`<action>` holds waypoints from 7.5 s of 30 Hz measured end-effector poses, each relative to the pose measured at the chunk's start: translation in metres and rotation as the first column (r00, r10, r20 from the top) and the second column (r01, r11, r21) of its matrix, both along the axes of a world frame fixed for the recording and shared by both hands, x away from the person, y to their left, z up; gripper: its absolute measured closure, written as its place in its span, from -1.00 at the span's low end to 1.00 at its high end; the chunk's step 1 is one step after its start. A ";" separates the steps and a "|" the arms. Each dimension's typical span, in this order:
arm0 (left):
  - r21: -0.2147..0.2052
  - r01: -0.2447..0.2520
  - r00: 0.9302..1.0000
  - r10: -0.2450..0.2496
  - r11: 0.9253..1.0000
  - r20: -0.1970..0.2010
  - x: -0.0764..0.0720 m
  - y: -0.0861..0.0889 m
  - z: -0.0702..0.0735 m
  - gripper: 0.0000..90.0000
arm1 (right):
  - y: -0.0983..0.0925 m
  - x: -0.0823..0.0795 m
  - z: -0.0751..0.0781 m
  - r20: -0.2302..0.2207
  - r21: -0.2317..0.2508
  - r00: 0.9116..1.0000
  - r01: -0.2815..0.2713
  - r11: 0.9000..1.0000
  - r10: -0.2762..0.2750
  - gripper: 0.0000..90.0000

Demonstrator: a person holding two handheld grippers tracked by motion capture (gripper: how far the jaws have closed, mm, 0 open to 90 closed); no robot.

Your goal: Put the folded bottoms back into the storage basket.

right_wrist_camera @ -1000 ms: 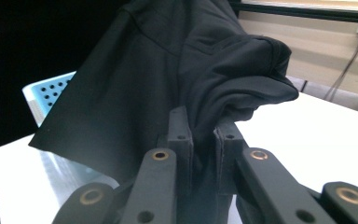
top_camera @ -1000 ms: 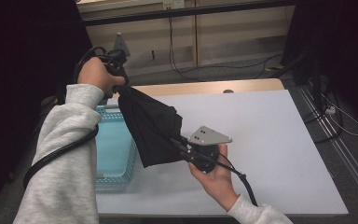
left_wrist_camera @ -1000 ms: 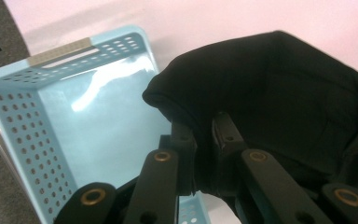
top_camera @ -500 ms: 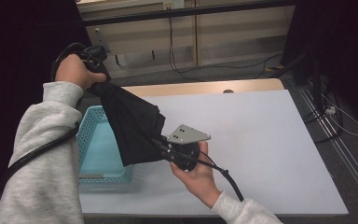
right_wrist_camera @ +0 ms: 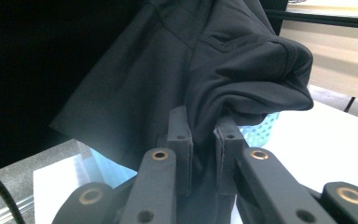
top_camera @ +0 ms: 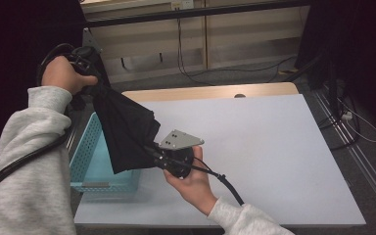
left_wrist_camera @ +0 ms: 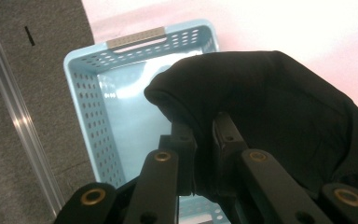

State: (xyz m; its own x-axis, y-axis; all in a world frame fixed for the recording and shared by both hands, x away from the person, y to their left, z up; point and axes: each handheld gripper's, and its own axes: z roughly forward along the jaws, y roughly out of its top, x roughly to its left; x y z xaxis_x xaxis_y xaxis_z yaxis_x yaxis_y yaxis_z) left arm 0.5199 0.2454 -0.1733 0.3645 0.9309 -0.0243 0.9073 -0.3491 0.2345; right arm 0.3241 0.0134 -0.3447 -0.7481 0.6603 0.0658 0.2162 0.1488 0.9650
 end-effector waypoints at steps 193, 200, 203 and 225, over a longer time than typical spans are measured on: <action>-0.301 0.485 0.860 -0.385 0.821 0.334 -0.142 -0.087 -0.245 -0.61 | -0.275 -0.056 -0.106 -0.185 -0.157 0.954 0.209 0.965 -0.237 -0.59; -0.300 0.489 0.857 -0.386 0.819 0.343 -0.145 -0.084 -0.245 -0.61 | -0.275 -0.056 -0.107 -0.189 -0.159 0.953 0.209 0.965 -0.238 -0.59; -0.301 0.491 0.856 -0.388 0.817 0.342 -0.147 -0.083 -0.246 -0.61 | -0.275 -0.056 -0.107 -0.187 -0.161 0.954 0.206 0.965 -0.235 -0.59; -0.299 0.503 0.849 -0.400 0.811 0.345 -0.152 -0.079 -0.249 -0.65 | -0.277 -0.058 -0.108 -0.189 -0.166 0.952 0.211 0.963 -0.241 -0.60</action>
